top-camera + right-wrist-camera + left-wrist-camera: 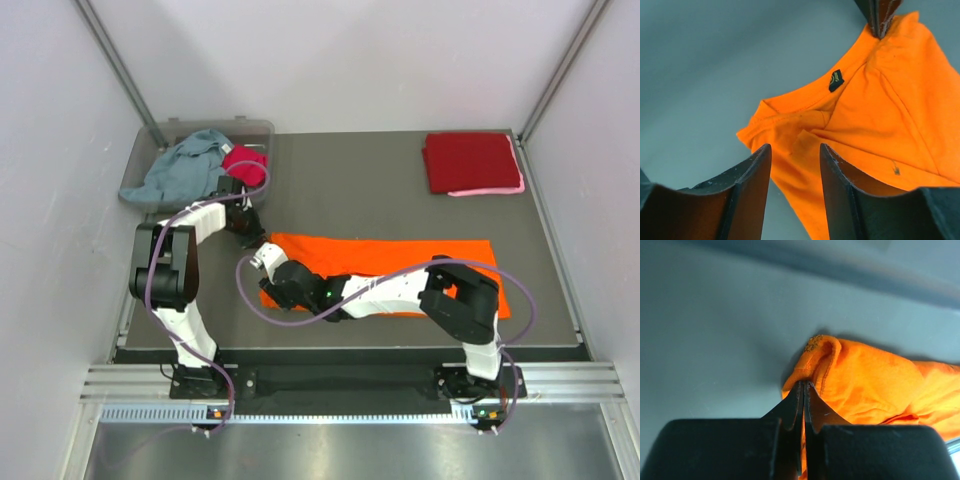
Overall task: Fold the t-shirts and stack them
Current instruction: Fold the tshirt
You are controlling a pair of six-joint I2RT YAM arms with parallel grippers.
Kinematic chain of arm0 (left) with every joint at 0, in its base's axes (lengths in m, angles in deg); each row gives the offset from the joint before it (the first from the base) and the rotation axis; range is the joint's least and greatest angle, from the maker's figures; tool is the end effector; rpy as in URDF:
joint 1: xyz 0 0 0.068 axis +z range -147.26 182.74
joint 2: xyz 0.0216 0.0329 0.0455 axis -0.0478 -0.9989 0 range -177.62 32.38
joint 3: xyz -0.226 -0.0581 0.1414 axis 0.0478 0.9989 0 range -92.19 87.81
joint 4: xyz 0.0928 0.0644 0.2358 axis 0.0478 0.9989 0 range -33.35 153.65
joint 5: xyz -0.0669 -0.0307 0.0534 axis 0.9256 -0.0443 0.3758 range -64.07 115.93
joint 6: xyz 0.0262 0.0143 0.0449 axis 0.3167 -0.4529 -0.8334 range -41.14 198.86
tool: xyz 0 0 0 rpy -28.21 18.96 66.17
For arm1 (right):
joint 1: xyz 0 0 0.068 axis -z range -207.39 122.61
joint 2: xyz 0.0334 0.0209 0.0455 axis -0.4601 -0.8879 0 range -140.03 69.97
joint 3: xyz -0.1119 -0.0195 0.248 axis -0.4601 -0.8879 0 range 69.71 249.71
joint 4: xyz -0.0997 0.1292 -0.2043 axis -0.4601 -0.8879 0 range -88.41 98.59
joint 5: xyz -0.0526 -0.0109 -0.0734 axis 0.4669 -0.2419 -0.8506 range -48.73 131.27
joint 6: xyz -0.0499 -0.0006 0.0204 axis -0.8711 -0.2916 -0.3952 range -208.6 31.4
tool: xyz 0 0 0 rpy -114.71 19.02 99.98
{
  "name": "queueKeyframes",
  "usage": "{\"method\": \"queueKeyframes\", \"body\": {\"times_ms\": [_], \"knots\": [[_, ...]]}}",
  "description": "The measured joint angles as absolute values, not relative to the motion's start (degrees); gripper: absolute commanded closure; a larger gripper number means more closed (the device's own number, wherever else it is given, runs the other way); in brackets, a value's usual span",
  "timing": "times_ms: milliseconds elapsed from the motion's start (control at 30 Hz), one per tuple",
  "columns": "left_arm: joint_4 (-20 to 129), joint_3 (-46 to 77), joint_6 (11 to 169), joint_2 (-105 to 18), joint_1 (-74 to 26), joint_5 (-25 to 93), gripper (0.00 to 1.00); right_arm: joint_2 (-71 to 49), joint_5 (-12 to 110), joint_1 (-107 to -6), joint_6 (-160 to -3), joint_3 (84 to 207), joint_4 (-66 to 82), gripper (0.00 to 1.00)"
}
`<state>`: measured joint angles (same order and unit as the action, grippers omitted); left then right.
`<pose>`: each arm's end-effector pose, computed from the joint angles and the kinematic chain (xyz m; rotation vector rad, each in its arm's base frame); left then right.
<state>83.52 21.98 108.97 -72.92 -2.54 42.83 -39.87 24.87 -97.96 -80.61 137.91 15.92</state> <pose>0.3579 -0.0435 0.1597 -0.5137 2.7358 -0.5709 0.1498 0.3946 0.1829 -0.9887 1.9455 0.4848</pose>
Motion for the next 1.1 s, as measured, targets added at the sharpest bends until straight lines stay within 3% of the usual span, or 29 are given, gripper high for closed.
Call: {"method": "queueKeyframes", "body": {"times_ms": [500, 867, 967, 1000, 1100], "knots": [[83.67, 21.66, 108.73, -72.92, -2.54, 40.39, 1.0, -43.67, 17.33, -99.88, -81.09, 140.76, 14.04, 0.57], [83.7, 21.66, 108.73, -72.92, -2.54, 39.95, 1.0, -44.11, 15.6, -99.99, -80.89, 140.76, 13.23, 0.63], [83.67, 21.66, 108.73, -72.92, -2.54, 39.93, 1.0, -44.11, 15.62, -100.01, -80.65, 140.76, 13.19, 0.72], [83.67, 21.66, 108.73, -72.92, -2.54, 39.93, 1.0, -44.13, 15.64, -99.99, -80.56, 140.76, 13.17, 0.85], [83.67, 21.66, 108.73, -72.92, -2.54, 39.75, 1.0, -44.13, 15.6, -100.01, -79.95, 140.76, 13.15, 1.0]]}}
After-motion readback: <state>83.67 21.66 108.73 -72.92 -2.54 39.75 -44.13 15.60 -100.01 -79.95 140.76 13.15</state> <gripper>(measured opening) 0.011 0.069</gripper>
